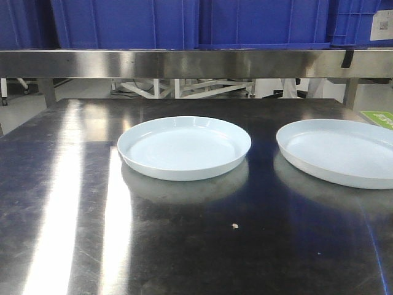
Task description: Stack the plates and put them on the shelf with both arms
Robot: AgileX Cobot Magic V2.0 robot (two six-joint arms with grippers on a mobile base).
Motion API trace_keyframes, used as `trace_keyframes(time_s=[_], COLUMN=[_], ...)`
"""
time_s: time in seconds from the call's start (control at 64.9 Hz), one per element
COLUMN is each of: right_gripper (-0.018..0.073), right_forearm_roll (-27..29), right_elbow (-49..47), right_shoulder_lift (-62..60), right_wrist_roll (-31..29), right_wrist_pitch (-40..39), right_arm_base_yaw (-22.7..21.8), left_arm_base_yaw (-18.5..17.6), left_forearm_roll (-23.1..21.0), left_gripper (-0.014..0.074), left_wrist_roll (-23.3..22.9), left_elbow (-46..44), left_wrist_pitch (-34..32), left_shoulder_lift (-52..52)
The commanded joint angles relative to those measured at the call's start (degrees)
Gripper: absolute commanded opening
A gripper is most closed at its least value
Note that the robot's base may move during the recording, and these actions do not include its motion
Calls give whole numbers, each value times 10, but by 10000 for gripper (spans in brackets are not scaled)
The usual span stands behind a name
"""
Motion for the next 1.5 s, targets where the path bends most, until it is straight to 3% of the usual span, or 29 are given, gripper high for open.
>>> trace_keyframes(time_s=[0.0,1.002,1.48], right_gripper=[395,386,98], right_forearm_roll=[11,40,49], right_elbow=[-26,-65,-77], right_shoulder_lift=[6,98,104], right_wrist_roll=[-6,-32,-32], right_wrist_pitch=[-7,14,32], right_arm_base_yaw=[-4,4,4], left_arm_base_yaw=[1,1,1], left_forearm_roll=[-8,-8,-8], left_gripper=[82,82,82], left_wrist_roll=[-2,-2,-2], left_elbow=[-17,-17,-17], left_wrist_pitch=[-45,-45,-45], left_shoulder_lift=[2,2,2])
